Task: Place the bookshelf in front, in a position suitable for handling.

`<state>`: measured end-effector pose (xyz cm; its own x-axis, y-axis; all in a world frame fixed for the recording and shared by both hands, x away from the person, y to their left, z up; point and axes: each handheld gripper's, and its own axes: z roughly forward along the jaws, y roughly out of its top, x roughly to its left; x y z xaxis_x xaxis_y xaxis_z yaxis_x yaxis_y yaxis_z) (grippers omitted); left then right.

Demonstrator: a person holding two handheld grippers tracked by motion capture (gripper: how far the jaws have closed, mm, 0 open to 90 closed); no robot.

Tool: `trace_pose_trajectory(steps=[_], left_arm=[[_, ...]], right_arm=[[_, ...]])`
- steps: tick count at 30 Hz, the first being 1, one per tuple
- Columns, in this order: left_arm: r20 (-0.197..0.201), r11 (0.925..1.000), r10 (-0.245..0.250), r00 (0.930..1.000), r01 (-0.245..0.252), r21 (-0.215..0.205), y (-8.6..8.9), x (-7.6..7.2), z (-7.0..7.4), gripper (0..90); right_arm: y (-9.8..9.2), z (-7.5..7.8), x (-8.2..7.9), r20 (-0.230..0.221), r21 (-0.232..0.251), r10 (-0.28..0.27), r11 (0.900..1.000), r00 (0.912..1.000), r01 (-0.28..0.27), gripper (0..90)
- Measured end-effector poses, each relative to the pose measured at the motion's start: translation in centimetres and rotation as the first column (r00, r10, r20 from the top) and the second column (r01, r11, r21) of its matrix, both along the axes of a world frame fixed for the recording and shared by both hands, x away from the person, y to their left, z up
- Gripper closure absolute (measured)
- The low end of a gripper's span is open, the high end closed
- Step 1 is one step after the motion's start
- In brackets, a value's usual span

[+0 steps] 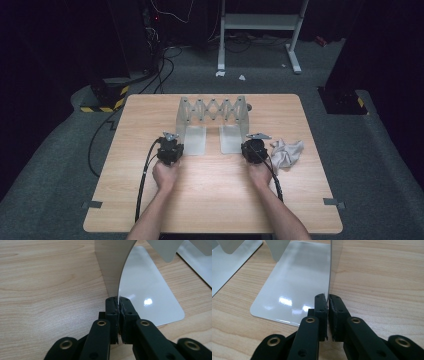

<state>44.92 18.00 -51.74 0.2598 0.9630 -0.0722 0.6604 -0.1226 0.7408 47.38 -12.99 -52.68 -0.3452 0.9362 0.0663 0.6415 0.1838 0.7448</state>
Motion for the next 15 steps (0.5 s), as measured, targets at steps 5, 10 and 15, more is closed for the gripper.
trace_pose_trajectory(steps=[5, 10, 15], left_arm=[[0.001, 0.9999, -0.016, 0.9999, 0.016, -0.005, -0.1, -0.6, 0.0, 85.5], [0.002, 0.9995, -0.027, 0.9996, 0.027, -0.017, -0.1, -1.2, -0.1, 85.3], [-0.001, 0.9991, -0.038, 0.9993, 0.038, -0.021, -0.1, -1.6, -0.1, 85.3]], right_arm=[[-0.3, 0.0, -0.7, 0.002, -0.008, 0.01, 1.0, 0.9999, -0.01, 85.7], [-0.5, -0.1, -1.2, 0.009, -0.006, 0.02, 1.0, 0.9998, -0.02, 85.7], [-0.8, -0.1, -2.0, 0.006, -0.006, 0.023, 1.0, 0.9997, -0.023, 85.9]])
